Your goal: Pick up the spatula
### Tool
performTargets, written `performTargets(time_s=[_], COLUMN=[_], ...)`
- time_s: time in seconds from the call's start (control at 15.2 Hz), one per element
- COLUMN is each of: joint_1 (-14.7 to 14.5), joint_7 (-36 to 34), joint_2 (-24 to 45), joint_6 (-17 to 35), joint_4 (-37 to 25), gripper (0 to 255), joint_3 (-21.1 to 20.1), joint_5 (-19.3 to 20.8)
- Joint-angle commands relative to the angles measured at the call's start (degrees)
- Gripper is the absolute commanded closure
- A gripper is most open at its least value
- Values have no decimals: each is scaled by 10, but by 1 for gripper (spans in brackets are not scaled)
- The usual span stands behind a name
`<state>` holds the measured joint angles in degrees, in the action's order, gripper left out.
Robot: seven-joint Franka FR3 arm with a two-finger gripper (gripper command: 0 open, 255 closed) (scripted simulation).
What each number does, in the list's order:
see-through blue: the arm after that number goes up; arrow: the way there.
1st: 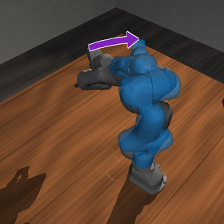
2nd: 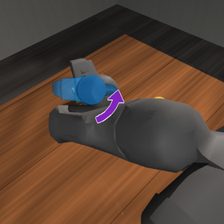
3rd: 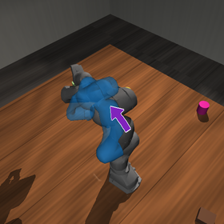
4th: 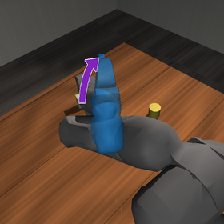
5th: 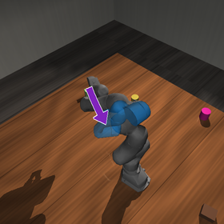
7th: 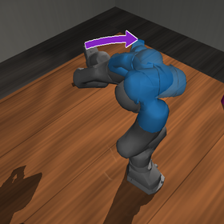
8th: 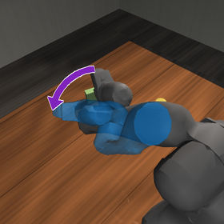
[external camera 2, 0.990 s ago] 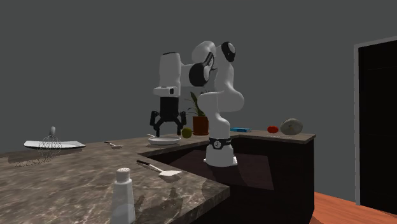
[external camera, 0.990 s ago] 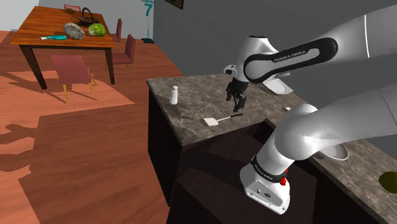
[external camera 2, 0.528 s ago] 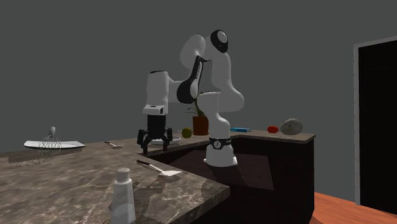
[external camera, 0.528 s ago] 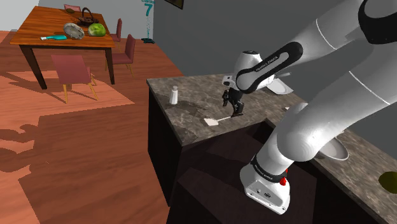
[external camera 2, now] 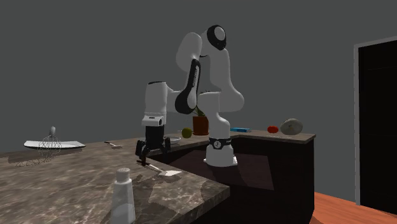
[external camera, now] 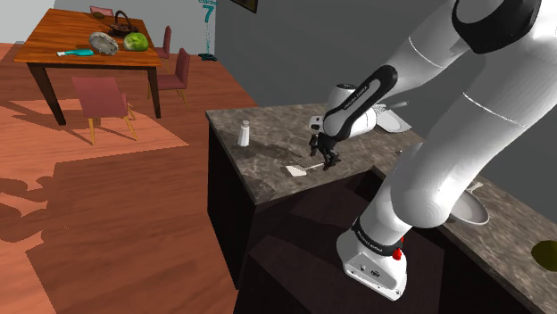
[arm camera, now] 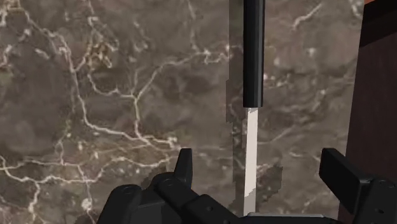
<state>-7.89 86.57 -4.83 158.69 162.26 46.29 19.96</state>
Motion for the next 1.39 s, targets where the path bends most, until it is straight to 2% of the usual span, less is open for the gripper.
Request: performTargets(time_s=[0.0, 0.07, 0.66, 0.92, 1.32], joint_1=[-5, -7, -6, 18, 45], joint_7=[7, 9, 7, -32, -55], joint_2=[12, 14, 12, -46, -121], joint_6=[13, 14, 13, -42, -122], joint_4=[2, 1, 2, -2, -9], gripper=[0, 255, 255, 255, 255], joint_3=[2, 2, 2, -10, -36], joint_5=[-13, -17, -13, 46, 82])
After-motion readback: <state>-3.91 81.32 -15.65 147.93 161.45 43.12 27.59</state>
